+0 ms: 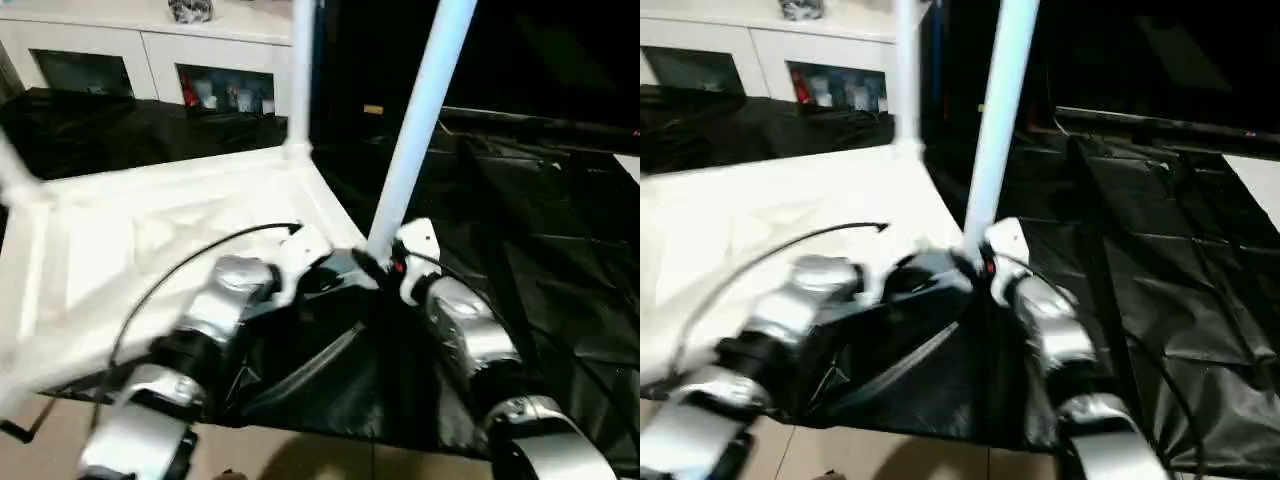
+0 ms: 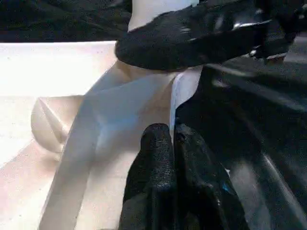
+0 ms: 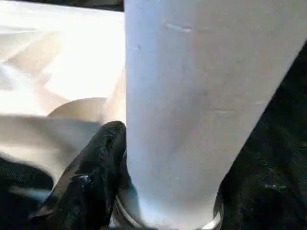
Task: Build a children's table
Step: Rotate leg to tighten
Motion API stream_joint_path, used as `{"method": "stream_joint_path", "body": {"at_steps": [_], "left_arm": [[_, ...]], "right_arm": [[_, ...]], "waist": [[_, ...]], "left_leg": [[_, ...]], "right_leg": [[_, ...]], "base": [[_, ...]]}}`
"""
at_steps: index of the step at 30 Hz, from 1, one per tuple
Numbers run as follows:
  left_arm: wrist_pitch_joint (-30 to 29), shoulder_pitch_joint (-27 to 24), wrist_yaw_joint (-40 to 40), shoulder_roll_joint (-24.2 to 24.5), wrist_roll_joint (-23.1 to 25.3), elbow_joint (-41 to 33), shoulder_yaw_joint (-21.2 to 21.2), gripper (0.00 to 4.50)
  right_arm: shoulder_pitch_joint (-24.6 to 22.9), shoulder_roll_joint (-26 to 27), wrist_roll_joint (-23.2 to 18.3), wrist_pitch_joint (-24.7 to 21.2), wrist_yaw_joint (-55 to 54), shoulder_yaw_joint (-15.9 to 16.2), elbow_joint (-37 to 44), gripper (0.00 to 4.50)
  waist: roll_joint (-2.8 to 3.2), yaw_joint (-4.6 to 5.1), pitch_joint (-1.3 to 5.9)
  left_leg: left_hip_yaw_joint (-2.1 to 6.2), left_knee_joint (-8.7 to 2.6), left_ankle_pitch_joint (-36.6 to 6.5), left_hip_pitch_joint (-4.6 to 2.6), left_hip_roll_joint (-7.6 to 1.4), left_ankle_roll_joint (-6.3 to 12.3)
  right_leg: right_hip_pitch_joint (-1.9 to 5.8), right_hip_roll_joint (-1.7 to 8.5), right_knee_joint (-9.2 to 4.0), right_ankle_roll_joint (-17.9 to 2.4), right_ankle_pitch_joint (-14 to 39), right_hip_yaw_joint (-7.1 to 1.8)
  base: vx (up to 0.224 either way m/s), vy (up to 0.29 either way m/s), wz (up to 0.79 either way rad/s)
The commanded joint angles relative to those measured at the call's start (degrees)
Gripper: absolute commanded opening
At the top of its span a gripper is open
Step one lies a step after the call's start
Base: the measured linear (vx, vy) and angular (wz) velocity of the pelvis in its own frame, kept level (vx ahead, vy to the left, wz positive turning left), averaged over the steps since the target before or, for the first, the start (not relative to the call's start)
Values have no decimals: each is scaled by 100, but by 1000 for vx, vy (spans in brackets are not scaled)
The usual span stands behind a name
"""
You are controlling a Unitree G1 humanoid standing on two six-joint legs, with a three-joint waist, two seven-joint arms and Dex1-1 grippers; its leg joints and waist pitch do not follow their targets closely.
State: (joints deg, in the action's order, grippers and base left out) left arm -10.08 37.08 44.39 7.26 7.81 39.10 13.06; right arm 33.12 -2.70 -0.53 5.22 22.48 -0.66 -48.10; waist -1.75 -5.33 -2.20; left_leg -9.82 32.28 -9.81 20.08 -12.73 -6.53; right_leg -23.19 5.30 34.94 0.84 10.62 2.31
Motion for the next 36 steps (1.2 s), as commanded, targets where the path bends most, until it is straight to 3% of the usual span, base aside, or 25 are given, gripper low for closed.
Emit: {"method": "stream_joint_path", "body": {"at_steps": [1, 9, 14, 22, 30, 36], "left_arm": [[99, 85, -550, -500, -140, -38, -16, 0], [258, -157, 238, -231, -353, -426, 51, 0], [430, -220, 1001, 226, -453, -457, 56, 0], [635, -163, 2189, 807, -722, -353, 0, 0], [649, -134, 3017, 1127, -898, -363, 29, 0], [703, -126, 3209, 1269, -897, -307, 48, 0]], "right_arm": [[2, 709, 48, -14, 440, 563, -93, 310], [-72, 258, -171, 10, 1337, 555, 216, 382], [-148, -540, -189, 309, 2902, 795, 327, 382], [-108, -1346, -332, 530, 4733, 976, 412, 382], [19, -1507, -334, 678, 5389, 1114, 334, 382], [47, -1512, -318, 702, 5552, 1170, 283, 319]], "waist": [[-44, -5, 275], [-17, 3, 296], [-25, -14, 316], [-17, -31, 306], [-12, -88, 307], [-11, -131, 308]], "left_leg": [[-42, -402, -1846, 14, 33, 110], [-49, -398, -1575, 62, 17, 217], [-76, -345, -1258, 74, 18, 401], [-88, -329, -1242, 53, -14, 494], [-96, -323, -1252, 42, -28, 490], [-95, -331, -1248, 28, -34, 433]], "right_leg": [[181, 184, -551, -755, 2223, -130], [232, 170, -482, -949, 1542, -126], [276, 174, -424, -1196, 916, -125], [280, 165, -386, -1437, 795, -110], [275, 172, -353, -1538, 751, -109], [268, 173, -344, -1528, 727, -113]], "base": [[0, 0, 0], [0, 0, 0], [0, 0, 0], [0, 0, 0], [0, 0, 0], [0, 0, 0]]}}
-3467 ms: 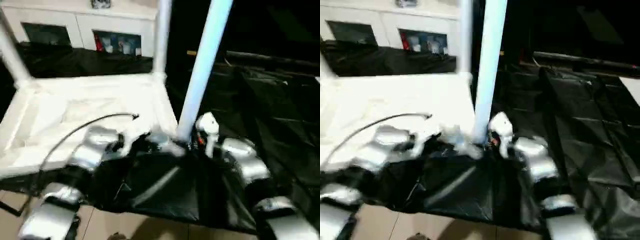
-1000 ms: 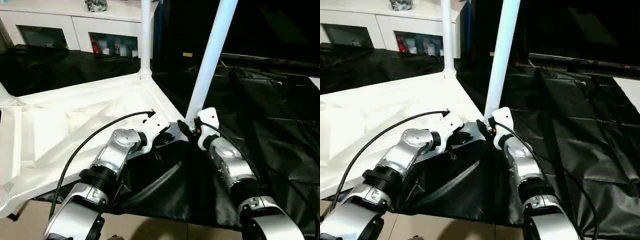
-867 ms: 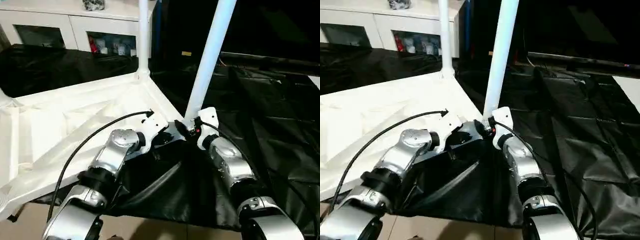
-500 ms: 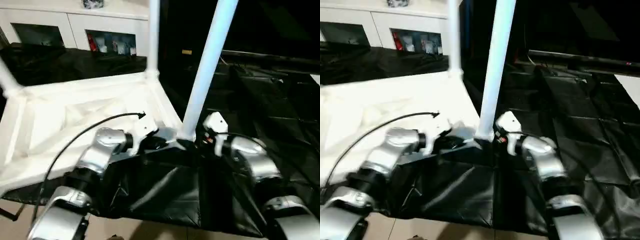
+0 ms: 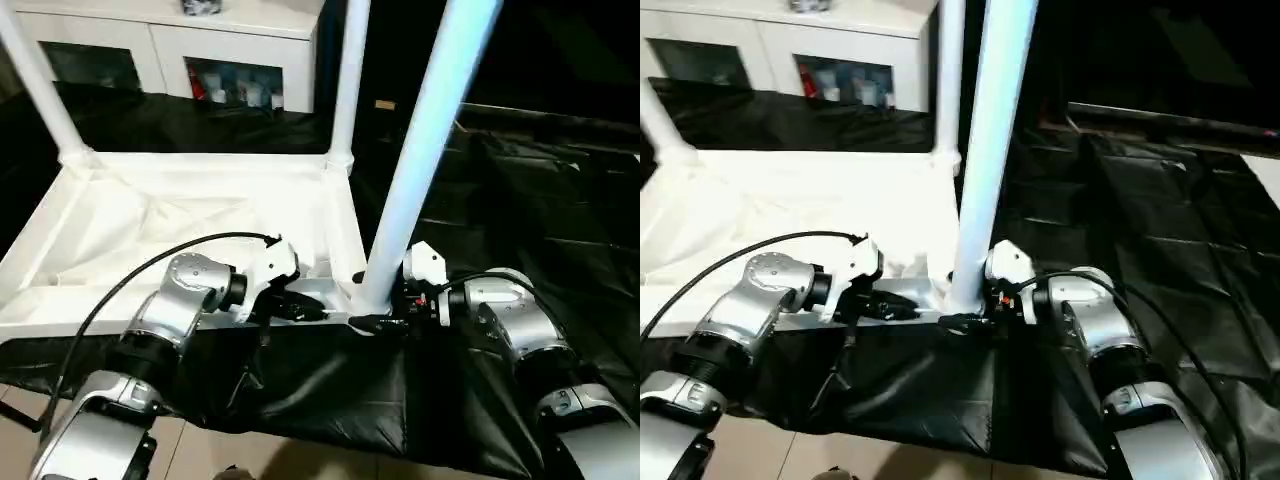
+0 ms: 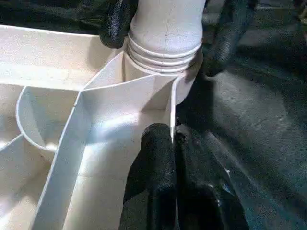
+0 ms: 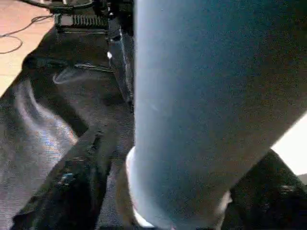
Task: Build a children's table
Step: Rotate leg to tighten
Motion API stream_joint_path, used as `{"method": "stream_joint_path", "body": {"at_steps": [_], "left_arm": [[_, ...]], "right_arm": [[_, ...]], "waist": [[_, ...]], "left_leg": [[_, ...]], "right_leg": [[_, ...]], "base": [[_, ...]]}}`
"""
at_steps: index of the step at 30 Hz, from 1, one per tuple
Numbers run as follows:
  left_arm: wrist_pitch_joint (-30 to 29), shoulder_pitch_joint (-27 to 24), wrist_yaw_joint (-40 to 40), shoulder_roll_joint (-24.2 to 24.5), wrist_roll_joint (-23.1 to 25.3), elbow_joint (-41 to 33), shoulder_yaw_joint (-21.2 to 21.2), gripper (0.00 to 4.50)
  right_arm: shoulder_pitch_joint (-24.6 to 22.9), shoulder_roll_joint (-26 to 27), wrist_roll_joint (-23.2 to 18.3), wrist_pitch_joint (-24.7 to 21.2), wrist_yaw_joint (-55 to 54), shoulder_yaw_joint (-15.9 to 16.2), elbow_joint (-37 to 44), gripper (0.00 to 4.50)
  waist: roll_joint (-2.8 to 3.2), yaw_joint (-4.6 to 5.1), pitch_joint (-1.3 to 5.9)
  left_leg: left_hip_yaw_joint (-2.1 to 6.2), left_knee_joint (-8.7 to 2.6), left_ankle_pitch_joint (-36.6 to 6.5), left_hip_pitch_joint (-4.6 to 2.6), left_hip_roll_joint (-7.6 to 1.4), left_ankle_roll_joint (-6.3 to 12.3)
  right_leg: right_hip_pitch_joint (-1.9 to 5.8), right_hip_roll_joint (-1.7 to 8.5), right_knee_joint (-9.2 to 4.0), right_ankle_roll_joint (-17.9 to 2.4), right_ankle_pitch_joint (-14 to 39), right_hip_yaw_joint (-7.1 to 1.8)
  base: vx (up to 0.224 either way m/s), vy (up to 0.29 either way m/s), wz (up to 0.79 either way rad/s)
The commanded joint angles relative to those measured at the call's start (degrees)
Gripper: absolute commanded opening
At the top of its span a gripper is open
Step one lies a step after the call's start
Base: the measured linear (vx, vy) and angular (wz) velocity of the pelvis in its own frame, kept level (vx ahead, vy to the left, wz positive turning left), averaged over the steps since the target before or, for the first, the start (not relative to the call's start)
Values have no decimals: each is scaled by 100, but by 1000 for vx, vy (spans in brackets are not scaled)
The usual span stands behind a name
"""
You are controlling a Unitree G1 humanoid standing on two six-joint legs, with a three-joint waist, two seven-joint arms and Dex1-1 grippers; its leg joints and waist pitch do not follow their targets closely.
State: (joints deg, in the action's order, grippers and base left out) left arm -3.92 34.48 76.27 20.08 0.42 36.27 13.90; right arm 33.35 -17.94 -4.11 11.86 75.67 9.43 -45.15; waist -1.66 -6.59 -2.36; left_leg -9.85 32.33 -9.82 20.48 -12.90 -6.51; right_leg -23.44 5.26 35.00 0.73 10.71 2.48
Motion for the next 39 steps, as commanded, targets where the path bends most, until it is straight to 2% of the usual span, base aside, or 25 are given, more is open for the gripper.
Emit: {"method": "stream_joint_path", "body": {"at_steps": [1, 3, 4, 9, 12, 13, 14, 15, 17, 20, 21, 24, 28, 29, 32, 36, 37, 39], "left_arm": [[88, 134, 23, -11, -158, -23, -36, 0], [108, 142, 26, 10, -156, 12, -53, 0], [108, 141, 35, 18, -164, 22, -62, 0], [136, 111, -427, -138, -161, 55, -202, 0], [142, 155, -1214, -369, 51, 189, -244, 0], [138, 158, -1253, -380, 65, 197, -242, 0], [47, 192, -1664, -518, 213, 278, -217, 0], [-37, 194, -1871, -633, 251, 292, -215, 0], [-218, 187, -2232, -892, 292, 264, -208, 0], [-302, 184, -2466, -1037, 354, 242, -171, 0], [-375, 187, -2659, -1158, 398, 236, -146, 0], [-611, 209, -3295, -1553, 505, 192, -115, 0], [-668, 189, -3448, -1732, 516, 108, -122, 0], [-647, 171, -3402, -1731, 505, 78, -127, 0], [-571, 81, -3142, -1591, 450, -70, -109, 0], [-426, 2, -2810, -1392, 368, -168, -123, 0], [-427, -24, -2724, -1350, 338, -214, -125, 0], [-427, -65, -2564, -1284, 283, -286, -123, 0]], "right_arm": [[24, 12, 41, 39, 234, 162, -13, 319], [13, 11, 36, 53, 280, 185, -22, 310], [1, 12, 27, 58, 294, 195, -18, 287], [-181, 115, -41, -31, 81, 136, 114, 264], [-300, 403, 80, -72, -842, 2, 32, 256], [-303, 421, 91, -73, -904, -5, 21, 255], [-324, 634, 231, -110, -1660, -87, -115, 254], [-344, 774, 306, -140, -2090, -123, -178, 254], [-397, 1090, 400, -278, -2811, -169, -229, 252], [-432, 1287, 447, -378, -3226, -203, -210, 251], [-427, 1468, 430, -494, -3538, -259, -233, 251], [-321, 2003, 370, -799, -4338, -382, -345, 251], [-222, 2217, 351, -668, -4599, -436, -380, 251], [-206, 2229, 298, -630, -4569, -469, -371, 306], [-204, 2133, 112, -734, -4302, -573, -229, 322], [-215, 1815, 89, -802, -3753, -503, -84, 366], [-219, 1720, 74, -825, -3547, -469, -53, 378], [-213, 1555, 102, -777, -3265, -408, -48, 378]], "waist": [[-26, -7, 325], [-28, -10, 324], [-28, -14, 326], [-28, -19, 322], [-41, -10, 304], [-43, -2, 310], [-34, 6, 306], [-29, 30, 284], [-27, 67, 285], [-37, 106, 262], [-14, 107, 265], [1, 141, 258], [0, 151, 268], [4, 146, 274], [1, 150, 269], [1, 149, 276], [-3, 140, 291], [-4, 142, 295]], "left_leg": [[-92, -334, -1241, -9, -13, 428], [-94, -334, -1238, -11, -14, 427], [-94, -330, -1220, -10, -13, 428], [-92, -336, -1238, -10, -13, 411], [-81, -359, -1326, -11, -6, 330], [-74, -363, -1338, -10, -4, 300], [-73, -368, -1381, -16, -2, 277], [-76, -388, -1470, -29, 1, 198], [-46, -415, -1651, -26, 20, 54], [-40, -425, -1890, -39, 26, 72], [-40, -424, -1939, -55, 25, 85], [-33, -448, -1957, -45, 26, 40], [-21, -445, -2133, -39, 41, 67], [-19, -445, -2129, -36, 39, 78], [-18, -455, -2158, -25, 36, 125], [-19, -459, -2030, 4, 32, 144], [-30, -445, -1902, 10, 25, 188], [-41, -438, -1794, 12, 22, 219]], "right_leg": [[299, 178, -348, -1509, 714, -130], [298, 180, -351, -1503, 730, -131], [299, 181, -349, -1503, 717, -132], [299, 184, -357, -1475, 798, -131], [289, 196, -389, -1367, 1019, -141], [292, 200, -392, -1332, 1084, -142], [287, 202, -404, -1304, 1165, -143], [257, 195, -434, -1236, 1365, -151], [274, 211, -481, -1001, 1908, -144], [236, 207, -537, -882, 2300, -146], [217, 214, -560, -846, 2397, -158], [203, 189, -571, -799, 2382, -157], [193, 188, -606, -692, 2575, -140], [192, 193, -606, -681, 2545, -143], [187, 186, -602, -706, 2449, -146], [219, 184, -583, -743, 2265, -145], [237, 185, -556, -817, 1997, -152], [242, 180, -539, -889, 1798, -154]], "base": [[0, 0, 0], [0, 0, 0], [0, 0, 0], [0, 0, 0], [0, 0, 0], [0, 0, 0], [0, 0, 0], [0, 0, 0], [0, 0, 0], [0, 0, 0], [0, 0, 0], [0, 0, 0], [0, 0, 0], [0, 0, 0], [0, 0, 0], [0, 0, 0], [0, 0, 0], [0, 0, 0]]}}
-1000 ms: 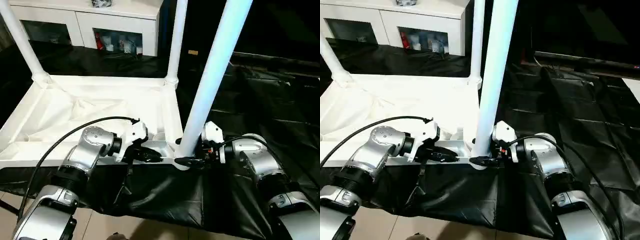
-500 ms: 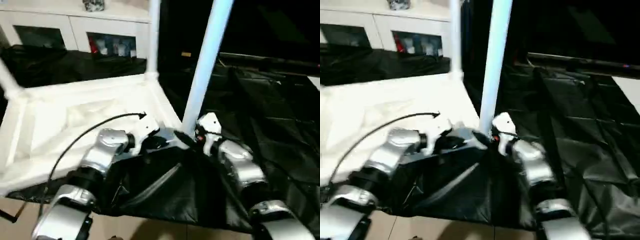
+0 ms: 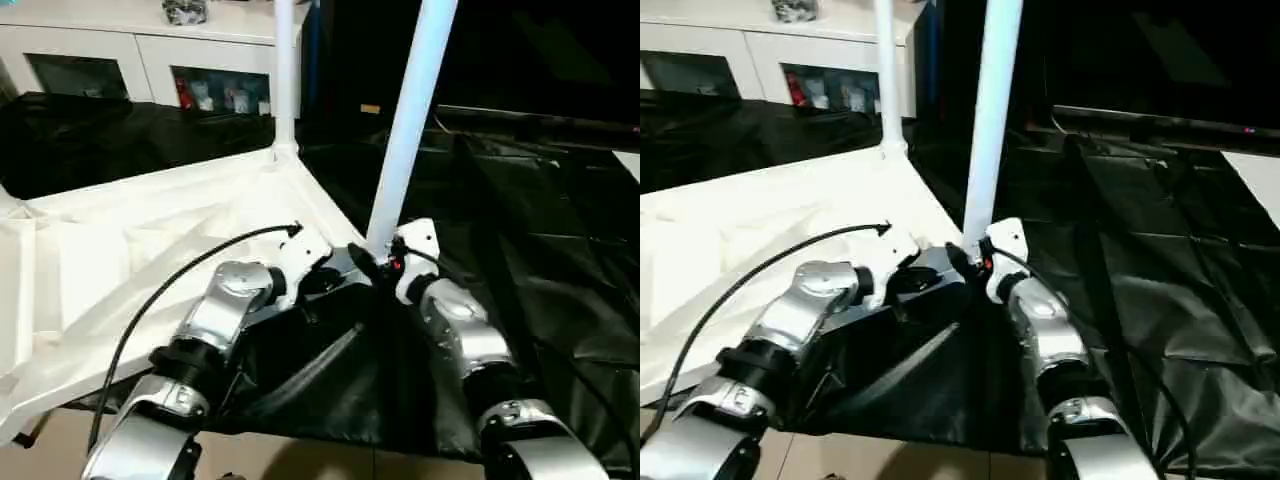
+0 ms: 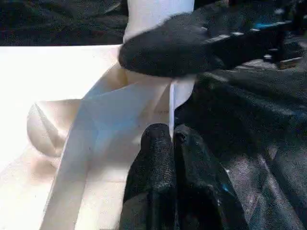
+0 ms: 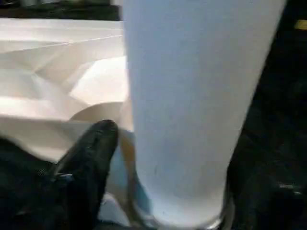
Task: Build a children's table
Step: Rotate leg to tighten
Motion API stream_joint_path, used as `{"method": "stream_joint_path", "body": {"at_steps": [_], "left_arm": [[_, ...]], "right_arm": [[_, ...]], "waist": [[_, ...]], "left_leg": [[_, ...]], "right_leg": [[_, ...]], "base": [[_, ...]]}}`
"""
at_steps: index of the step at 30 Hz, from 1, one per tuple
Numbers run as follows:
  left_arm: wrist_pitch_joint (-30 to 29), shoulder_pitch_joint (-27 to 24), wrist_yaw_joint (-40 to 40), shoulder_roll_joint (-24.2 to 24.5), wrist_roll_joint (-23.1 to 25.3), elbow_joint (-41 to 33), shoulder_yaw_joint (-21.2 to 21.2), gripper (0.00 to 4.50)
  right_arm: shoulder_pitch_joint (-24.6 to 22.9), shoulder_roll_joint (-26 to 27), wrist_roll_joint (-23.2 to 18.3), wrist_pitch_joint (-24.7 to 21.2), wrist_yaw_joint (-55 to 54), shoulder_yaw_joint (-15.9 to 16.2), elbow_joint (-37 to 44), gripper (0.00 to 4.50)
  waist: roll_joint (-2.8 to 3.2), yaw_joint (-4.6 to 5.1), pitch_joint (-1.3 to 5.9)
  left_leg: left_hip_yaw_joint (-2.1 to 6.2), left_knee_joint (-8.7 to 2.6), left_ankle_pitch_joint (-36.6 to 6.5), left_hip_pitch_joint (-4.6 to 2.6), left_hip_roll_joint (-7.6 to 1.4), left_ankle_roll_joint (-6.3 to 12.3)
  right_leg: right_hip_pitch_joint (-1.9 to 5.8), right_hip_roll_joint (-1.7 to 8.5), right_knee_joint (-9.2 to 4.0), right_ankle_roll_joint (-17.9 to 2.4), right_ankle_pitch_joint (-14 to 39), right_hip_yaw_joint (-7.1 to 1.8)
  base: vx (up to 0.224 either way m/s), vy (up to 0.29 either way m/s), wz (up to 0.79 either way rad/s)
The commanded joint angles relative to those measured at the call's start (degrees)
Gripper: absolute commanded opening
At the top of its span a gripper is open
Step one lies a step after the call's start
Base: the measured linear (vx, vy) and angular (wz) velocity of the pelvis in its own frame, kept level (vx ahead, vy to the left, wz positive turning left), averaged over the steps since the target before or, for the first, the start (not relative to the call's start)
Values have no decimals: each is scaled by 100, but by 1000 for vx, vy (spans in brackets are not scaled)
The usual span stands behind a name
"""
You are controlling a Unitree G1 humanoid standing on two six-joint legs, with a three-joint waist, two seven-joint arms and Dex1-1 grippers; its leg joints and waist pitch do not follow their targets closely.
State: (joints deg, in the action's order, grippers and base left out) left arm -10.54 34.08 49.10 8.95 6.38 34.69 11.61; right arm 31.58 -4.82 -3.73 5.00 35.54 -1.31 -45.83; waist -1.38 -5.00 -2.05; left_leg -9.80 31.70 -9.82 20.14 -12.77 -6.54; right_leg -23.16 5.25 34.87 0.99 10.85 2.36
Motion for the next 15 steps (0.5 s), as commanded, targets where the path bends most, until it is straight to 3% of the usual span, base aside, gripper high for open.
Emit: {"method": "stream_joint_path", "body": {"at_steps": [1, 10, 15], "left_arm": [[317, -68, 474, -9, -374, -181, 133, 0], [430, -136, 1608, 481, -681, -321, 113, 0], [549, -119, 2179, 796, -740, -222, 183, 0]], "right_arm": [[-9, -105, 137, 87, 1266, 772, -10, 378], [-39, -1000, 64, 170, 3168, 1043, 209, 378], [-3, -1286, 65, 242, 3799, 1220, 173, 378]], "waist": [[-34, -28, 271], [-30, -51, 279], [-38, -102, 282]], "left_leg": [[-49, -366, -1683, 51, 8, 242], [-79, -315, -1307, 57, -9, 447], [-94, -295, -1253, 35, -17, 487]], "right_leg": [[235, 190, -510, -983, 1640, -137], [277, 170, -417, -1339, 948, -121], [279, 177, -402, -1425, 870, -113]], "base": [[0, 0, 0], [0, 0, 0], [0, 0, 0]]}}
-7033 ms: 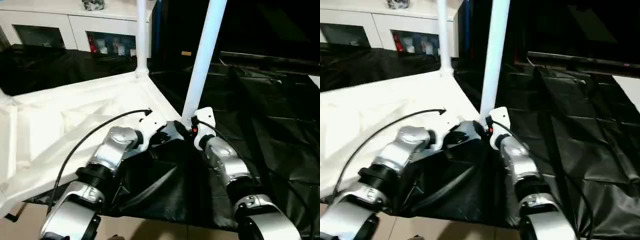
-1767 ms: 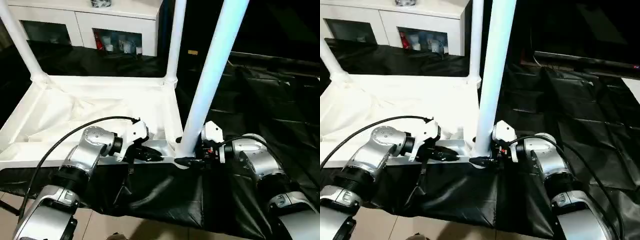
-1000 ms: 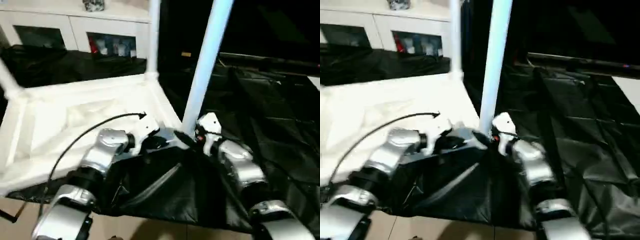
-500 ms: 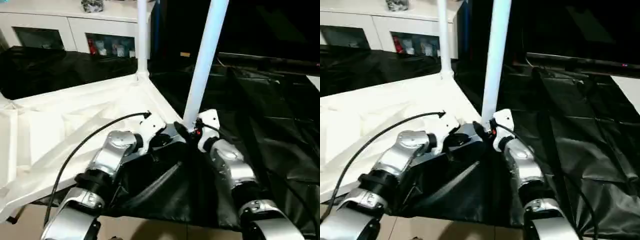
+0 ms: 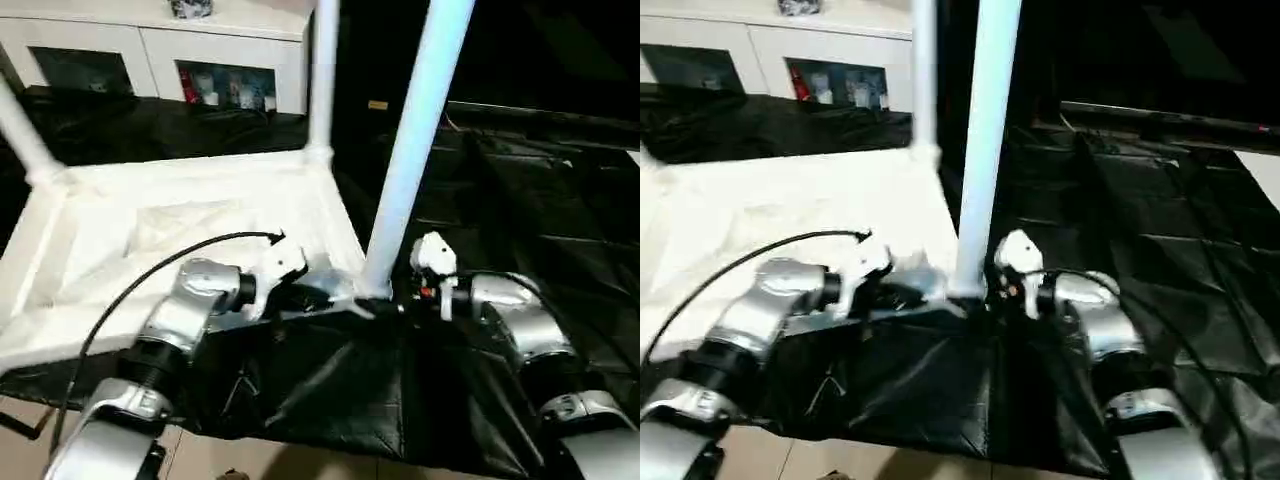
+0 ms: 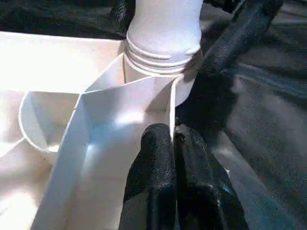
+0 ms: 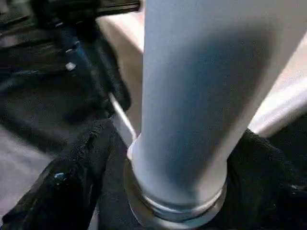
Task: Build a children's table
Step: Rotate leg to tighten
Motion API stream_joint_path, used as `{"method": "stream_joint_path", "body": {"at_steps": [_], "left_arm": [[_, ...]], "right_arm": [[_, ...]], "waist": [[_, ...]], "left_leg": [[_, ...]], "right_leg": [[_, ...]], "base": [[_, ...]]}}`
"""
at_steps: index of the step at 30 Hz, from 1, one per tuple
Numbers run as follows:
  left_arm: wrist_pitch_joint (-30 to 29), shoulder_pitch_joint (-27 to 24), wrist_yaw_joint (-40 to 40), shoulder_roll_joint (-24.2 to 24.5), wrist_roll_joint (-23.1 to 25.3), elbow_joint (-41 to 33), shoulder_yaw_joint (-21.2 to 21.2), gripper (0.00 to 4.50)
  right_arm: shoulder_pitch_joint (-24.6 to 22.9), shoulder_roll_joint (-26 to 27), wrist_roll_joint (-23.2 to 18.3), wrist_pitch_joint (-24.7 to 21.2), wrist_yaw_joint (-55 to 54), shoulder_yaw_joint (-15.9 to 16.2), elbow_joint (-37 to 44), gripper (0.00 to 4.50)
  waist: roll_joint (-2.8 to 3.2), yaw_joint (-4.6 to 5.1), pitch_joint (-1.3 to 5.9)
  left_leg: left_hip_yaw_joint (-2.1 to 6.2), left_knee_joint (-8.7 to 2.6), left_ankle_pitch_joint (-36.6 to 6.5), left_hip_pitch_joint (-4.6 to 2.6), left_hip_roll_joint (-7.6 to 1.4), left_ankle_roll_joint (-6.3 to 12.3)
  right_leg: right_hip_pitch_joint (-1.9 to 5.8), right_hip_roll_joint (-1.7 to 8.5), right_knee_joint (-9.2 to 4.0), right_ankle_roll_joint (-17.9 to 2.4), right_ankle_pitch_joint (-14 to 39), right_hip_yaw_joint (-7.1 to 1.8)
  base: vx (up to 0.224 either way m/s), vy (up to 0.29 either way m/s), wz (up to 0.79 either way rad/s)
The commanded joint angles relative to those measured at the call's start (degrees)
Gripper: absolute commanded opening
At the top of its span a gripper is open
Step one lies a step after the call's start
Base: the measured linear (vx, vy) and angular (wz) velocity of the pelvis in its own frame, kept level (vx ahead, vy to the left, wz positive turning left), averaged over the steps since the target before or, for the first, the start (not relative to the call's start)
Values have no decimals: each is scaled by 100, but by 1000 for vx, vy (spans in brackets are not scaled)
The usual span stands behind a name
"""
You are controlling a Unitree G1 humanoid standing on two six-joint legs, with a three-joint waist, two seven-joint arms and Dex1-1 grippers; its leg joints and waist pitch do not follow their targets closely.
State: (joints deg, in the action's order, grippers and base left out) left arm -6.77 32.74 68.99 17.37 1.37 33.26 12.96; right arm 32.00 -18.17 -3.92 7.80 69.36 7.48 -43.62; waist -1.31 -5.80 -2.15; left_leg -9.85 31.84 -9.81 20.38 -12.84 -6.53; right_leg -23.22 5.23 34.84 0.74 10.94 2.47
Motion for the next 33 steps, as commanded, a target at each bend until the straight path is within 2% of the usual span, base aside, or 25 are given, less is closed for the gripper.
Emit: {"method": "stream_joint_path", "body": {"at_steps": [1, 2, 6, 7, 12, 15, 18, 22, 24, 25, 28, 29, 32, 33], "left_arm": [[185, 16, 251, -14, -246, -66, 54, 0], [196, 22, 343, 30, -249, -43, 49, 0], [202, 34, 513, 126, -280, -17, 32, 0], [210, 58, 593, 186, -297, 24, 19, 0], [261, 102, 587, 231, -308, 123, 9, 0], [270, 94, 548, 204, -305, 127, -22, 0], [341, 88, 166, 58, -250, 172, -87, 0], [377, 128, -480, -179, -93, 262, -117, 0], [277, 157, -1015, -387, 108, 315, -63, 0], [237, 173, -1259, -498, 176, 338, -55, 0], [114, 173, -1626, -735, 263, 322, -19, 0], [18, 165, -1992, -951, 361, 314, 46, 0], [-136, 132, -2259, -1211, 390, 250, 99, 0], [-190, 127, -2394, -1314, 412, 232, 111, 0]], "right_arm": [[-40, 37, 72, -51, 469, 343, -46, 378], [-34, 31, 60, -68, 520, 336, -43, 354], [-17, 16, 70, -91, 594, 345, -47, 329], [-5, 14, 51, -104, 645, 361, -58, 314], [-8, 35, 8, -95, 723, 362, -56, 278], [-49, 66, -33, -124, 707, 364, -7, 273], [-214, 204, -53, -129, 422, 336, 98, 270], [-323, 502, 183, -41, -571, 261, -47, 269], [-397, 864, 326, -43, -1602, 139, -175, 269], [-412, 1041, 391, -98, -2134, 66, -229, 269], [-390, 1433, 388, -325, -3115, -135, -360, 269], [-315, 1722, 338, -442, -3762, -283, -504, 269], [-214, 1948, 330, -490, -4133, -330, -628, 269], [-184, 2019, 335, -454, -4135, -305, -640, 269]], "waist": [[-29, -31, 290], [-32, -34, 285], [-34, -64, 288], [-52, -72, 285], [-49, -79, 286], [-59, -83, 287], [-75, -87, 281], [-79, -64, 258], [-88, -47, 253], [-88, -21, 238], [-81, 42, 243], [-49, 65, 236], [-52, 90, 240], [-8, 84, 239]], "left_leg": [[-91, -313, -1275, 14, -15, 481], [-92, -319, -1319, 10, -20, 456], [-97, -316, -1288, -17, -27, 405], [-101, -316, -1323, -17, -23, 401], [-93, -322, -1302, -8, -21, 373], [-94, -319, -1294, -10, -19, 368], [-93, -321, -1301, -3, -16, 366], [-75, -359, -1517, -17, -10, 238], [-65, -373, -1552, -15, -11, 186], [-46, -402, -1690, -15, 1, 69], [-35, -411, -1844, -27, 8, -1], [-31, -417, -1904, -33, 9, -21], [-31, -412, -2045, -39, 12, -2], [-24, -413, -2067, -42, 15, -6]], "right_leg": [[277, 180, -392, -1411, 898, -128], [272, 178, -397, -1405, 946, -129], [263, 178, -378, -1449, 836, -138], [264, 177, -379, -1440, 860, -139], [273, 185, -375, -1399, 901, -137], [274, 186, -375, -1385, 932, -140], [275, 193, -389, -1344, 1033, -140], [247, 212, -453, -1124, 1607, -150], [233, 215, -469, -1037, 1776, -161], [219, 218, -505, -883, 2148, -152], [198, 213, -531, -785, 2328, -158], [178, 211, -543, -783, 2362, -164], [162, 202, -564, -738, 2448, -161], [159, 203, -564, -743, 2443, -161]], "base": [[0, 0, 0], [0, 0, 0], [0, 0, 0], [0, 0, 0], [0, 0, 0], [0, 0, 0], [0, 0, 0], [0, 0, 0], [0, 0, 0], [0, 0, 0], [0, 0, 0], [0, 0, 0], [0, 0, 0], [0, 0, 0]]}}
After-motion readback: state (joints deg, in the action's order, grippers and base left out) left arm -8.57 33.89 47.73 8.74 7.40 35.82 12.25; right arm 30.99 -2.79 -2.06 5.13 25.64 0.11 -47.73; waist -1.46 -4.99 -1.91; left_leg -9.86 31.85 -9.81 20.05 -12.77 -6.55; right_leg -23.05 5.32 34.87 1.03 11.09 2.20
